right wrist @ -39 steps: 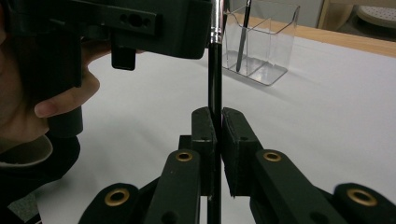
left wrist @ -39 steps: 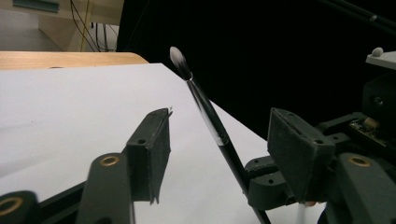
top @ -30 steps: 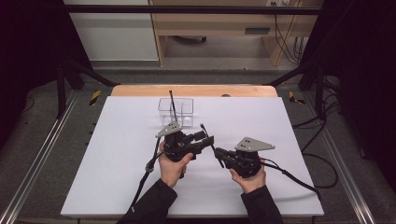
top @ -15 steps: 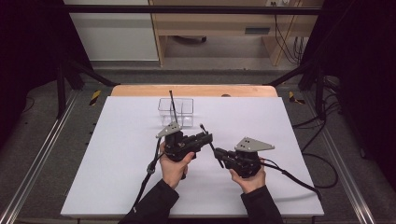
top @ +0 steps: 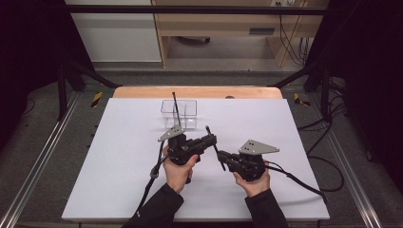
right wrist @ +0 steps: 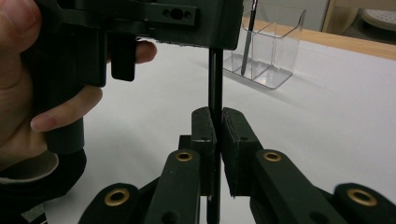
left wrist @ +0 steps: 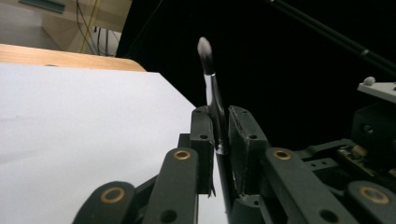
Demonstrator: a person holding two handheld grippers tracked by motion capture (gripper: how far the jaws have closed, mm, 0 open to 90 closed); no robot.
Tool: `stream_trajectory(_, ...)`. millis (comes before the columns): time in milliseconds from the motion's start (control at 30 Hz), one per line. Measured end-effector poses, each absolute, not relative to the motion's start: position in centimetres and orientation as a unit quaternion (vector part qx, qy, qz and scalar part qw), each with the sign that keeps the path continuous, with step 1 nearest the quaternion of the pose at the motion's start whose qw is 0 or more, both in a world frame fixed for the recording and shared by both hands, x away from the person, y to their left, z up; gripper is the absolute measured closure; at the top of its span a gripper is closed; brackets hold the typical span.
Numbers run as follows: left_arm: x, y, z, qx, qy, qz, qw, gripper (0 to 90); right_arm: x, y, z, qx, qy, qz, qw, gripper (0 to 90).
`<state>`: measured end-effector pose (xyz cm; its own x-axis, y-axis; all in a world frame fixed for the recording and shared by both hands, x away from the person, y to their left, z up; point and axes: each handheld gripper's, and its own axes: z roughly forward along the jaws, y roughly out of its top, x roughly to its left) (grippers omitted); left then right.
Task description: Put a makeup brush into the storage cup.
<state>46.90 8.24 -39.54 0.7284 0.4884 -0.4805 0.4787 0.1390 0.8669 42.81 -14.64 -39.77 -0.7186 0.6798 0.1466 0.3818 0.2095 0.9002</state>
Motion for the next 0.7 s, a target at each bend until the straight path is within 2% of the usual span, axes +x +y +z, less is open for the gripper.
stream_trajectory(133,46.49,8.0,-39.3,0.658,0.359,0.005,0.662,82.7,42.74,-14.49,-39.77,0.344,0.766,0.524,0.142,84.3)
stream_trajectory(467,46.34,8.09,-39.08,0.664,0.352,0.014,0.659,83.0,42.76,-14.34,-39.79,0.339,0.768,0.525,0.142,83.7)
stream_trajectory(700,46.34,8.68,-38.67,0.673,0.345,0.039,0.654,82.9,42.67,-14.61,-39.48,0.335,0.766,0.527,0.151,72.0)
